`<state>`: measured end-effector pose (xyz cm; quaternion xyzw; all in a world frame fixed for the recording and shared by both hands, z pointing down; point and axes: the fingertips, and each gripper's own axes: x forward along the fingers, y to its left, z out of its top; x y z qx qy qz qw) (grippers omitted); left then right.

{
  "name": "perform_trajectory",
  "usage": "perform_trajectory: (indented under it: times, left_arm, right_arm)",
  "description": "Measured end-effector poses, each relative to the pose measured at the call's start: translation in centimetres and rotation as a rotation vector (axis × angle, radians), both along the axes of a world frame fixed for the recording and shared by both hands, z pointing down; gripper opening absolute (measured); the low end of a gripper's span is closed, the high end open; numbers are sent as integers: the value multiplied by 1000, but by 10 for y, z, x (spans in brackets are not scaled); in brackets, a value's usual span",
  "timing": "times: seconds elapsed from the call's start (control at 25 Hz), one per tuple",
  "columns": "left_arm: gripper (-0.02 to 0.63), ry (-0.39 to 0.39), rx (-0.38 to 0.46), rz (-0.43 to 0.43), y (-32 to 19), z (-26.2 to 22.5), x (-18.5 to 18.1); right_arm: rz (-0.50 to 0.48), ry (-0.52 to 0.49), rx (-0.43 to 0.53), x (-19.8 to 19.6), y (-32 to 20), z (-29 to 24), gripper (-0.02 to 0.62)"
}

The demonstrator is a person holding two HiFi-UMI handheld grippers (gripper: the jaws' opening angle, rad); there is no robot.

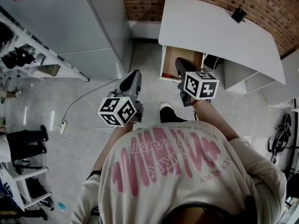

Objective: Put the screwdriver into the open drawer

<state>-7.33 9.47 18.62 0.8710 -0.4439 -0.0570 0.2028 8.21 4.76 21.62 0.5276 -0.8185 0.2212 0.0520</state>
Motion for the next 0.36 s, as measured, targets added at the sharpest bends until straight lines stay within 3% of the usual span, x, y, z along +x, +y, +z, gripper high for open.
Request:
perform_trajectory:
  times: [0.36]
  left_arm:
    - [3,-3,-17,7,5,5,-8]
  right_arm:
    - [0,16,-11,-7,7,4,11]
